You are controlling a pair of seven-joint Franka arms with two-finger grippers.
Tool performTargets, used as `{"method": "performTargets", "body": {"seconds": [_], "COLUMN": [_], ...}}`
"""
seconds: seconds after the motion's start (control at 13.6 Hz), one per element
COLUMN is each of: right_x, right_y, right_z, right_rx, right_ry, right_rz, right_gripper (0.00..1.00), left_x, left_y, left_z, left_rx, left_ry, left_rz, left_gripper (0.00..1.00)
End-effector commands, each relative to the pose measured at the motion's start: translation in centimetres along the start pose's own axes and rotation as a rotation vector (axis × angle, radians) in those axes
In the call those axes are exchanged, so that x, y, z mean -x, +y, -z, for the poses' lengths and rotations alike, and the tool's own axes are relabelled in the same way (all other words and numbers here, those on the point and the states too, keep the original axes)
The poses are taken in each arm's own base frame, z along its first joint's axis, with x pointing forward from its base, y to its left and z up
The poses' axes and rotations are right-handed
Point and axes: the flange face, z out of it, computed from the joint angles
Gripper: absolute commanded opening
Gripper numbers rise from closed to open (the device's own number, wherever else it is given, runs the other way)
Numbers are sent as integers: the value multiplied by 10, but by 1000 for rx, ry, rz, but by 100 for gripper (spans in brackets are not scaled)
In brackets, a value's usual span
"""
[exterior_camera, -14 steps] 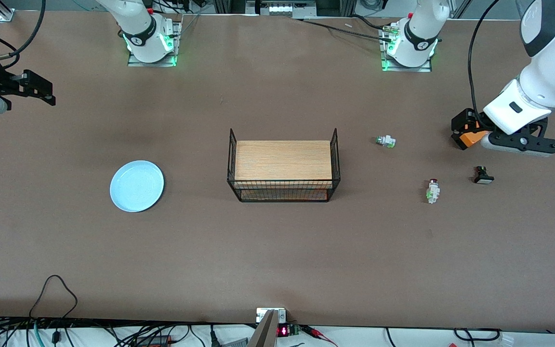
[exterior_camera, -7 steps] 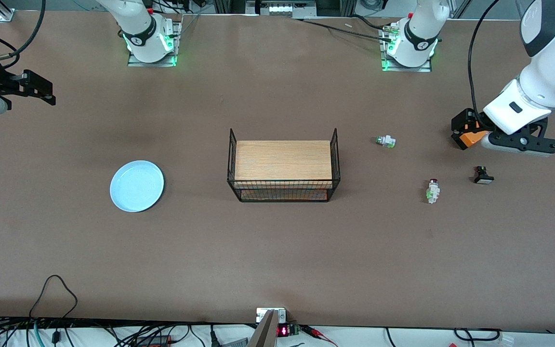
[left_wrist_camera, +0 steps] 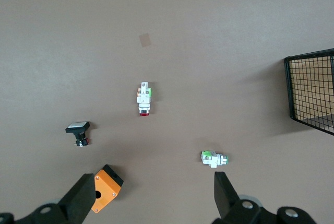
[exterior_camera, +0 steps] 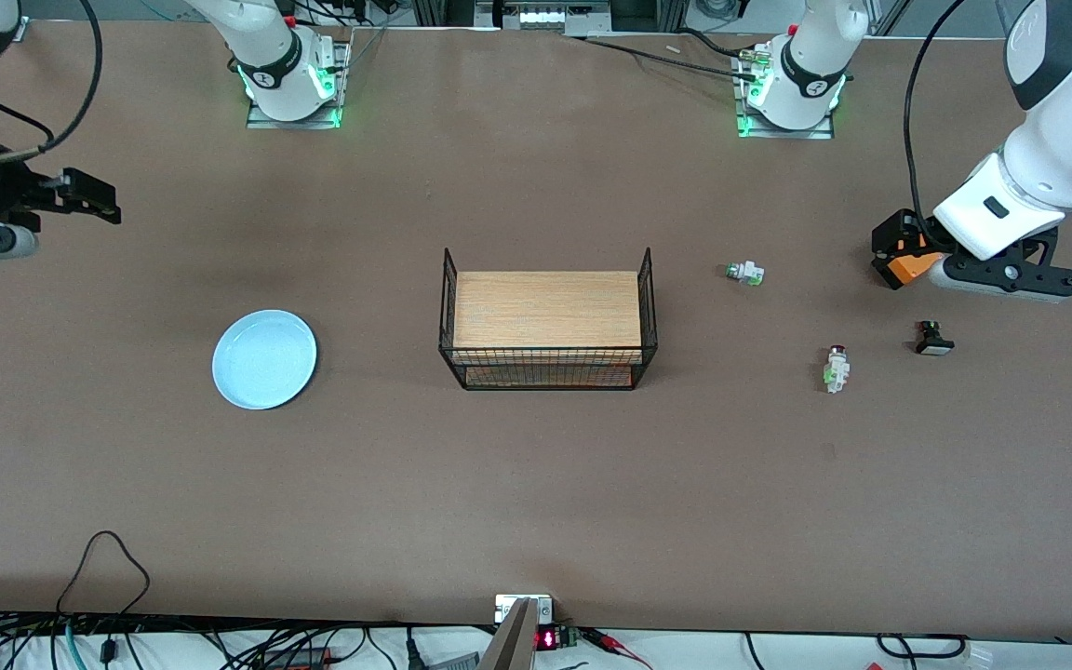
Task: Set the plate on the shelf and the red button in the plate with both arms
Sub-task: 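Move the right gripper down to the rim of the light blue plate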
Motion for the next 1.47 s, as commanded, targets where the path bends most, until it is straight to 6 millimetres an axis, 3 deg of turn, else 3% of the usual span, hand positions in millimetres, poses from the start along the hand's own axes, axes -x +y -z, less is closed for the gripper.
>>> {"method": "performTargets", "body": {"seconds": [0.0, 0.15, 0.59, 0.81, 0.96, 1.1, 1.25, 1.4], "right_x": [-4, -13, -67, -106, -134, -150, -160, -167], "right_y": [22, 50, 43, 52, 47, 39, 45, 51], "right_z": [-4, -24, -94, -148, -185, -209, -257, -282], "right_rx": [-3, -29, -44, -41, -50, -105, -140, -150], "right_ry": [-11, -41, -150, -127, -73, -39, -78, -72], "right_rz": [-41, -88, -64, -68, -46, -66, -84, -84], "right_gripper": [100, 100, 100, 100, 100, 100, 100, 100], "left_x": [-3, -3, -3, -3, -3, -3, -3, -3], "left_y": [-3, -1, -2, -2, -2, -3, -2, 0], "left_z": [5, 5, 5, 5, 5, 5, 5, 5], "left_rx": [4, 4, 4, 4, 6, 6, 4, 6], "left_ry": [-7, -7, -10, -8, -10, -10, -10, -10], "left_rz": [-18, -19, -18, -19, -19, -17, -18, -20], "left_gripper": [100, 100, 100, 100, 100, 100, 100, 100]}}
